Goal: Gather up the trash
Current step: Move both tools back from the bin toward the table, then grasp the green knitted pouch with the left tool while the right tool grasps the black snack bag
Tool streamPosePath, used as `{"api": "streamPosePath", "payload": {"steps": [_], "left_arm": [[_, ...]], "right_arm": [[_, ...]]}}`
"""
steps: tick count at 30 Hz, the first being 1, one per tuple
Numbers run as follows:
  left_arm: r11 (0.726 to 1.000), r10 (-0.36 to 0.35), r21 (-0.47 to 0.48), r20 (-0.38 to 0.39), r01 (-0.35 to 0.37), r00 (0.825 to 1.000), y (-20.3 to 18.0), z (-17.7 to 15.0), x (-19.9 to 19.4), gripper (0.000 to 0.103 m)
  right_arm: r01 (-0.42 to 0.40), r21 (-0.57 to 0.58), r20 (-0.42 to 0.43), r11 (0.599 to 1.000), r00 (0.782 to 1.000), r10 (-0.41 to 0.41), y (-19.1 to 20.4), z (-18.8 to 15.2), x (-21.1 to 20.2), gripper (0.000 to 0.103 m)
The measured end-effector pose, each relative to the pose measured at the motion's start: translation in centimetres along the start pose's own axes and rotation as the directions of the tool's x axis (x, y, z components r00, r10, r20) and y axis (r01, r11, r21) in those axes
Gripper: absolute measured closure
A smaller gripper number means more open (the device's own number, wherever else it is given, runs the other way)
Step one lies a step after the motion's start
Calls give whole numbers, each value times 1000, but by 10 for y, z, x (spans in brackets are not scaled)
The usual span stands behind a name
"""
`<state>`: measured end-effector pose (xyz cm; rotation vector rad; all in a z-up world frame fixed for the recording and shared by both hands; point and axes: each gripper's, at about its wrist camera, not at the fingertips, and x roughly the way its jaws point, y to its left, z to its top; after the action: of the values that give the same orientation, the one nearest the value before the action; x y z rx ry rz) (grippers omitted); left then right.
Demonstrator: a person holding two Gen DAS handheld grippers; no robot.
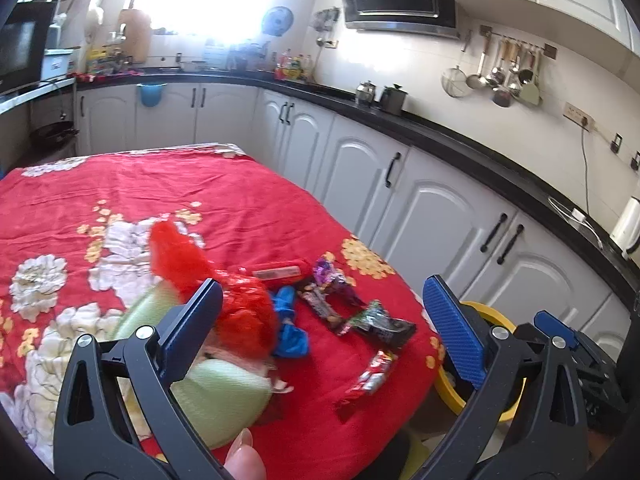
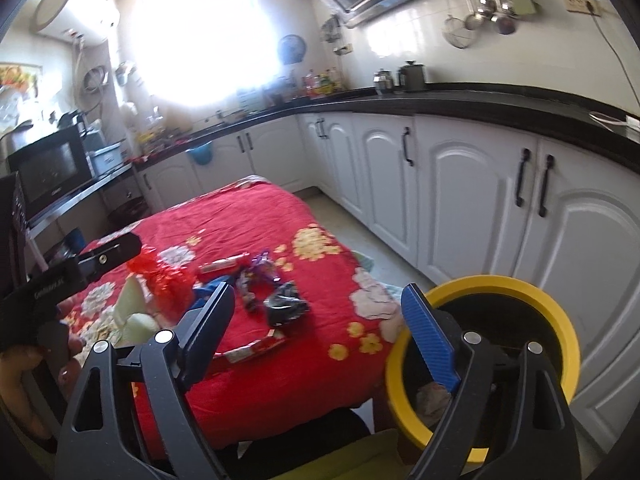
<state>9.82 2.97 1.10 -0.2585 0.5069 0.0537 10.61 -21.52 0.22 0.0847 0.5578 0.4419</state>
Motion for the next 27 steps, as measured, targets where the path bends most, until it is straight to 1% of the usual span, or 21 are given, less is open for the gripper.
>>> {"api": "streamPosePath", "payload": {"steps": [8,15,17,21,23,25,27], "left_arm": [[998,42,-47,15,-41,999,26,4,-8,11],[992,92,-83,19,-91,996,51,5,-13,11],[989,108,-103,12,-107,994,60,5,-13,11],[978,134,-159,-29,-137,991,78,2,-6,11],[970,137,-196,-56,-146,989,87,-1,-1,11],[958,145,-234,-92,-163,985,97,-6,5,11],[948,157,-260,-124,-185,980,104,-11,10,11]], "right_arm": [[-45,-72,-13,996,999,44,35,4,12,19],[-76,-124,-48,989,996,70,49,6,30,18],[-68,-135,-71,988,996,59,51,7,38,18],[-68,-167,-150,984,988,43,53,7,68,17],[-70,-159,-201,985,979,37,50,5,85,17],[-74,-148,-237,986,971,37,47,1,100,17],[-62,-153,-270,986,963,19,46,-3,113,17]]}}
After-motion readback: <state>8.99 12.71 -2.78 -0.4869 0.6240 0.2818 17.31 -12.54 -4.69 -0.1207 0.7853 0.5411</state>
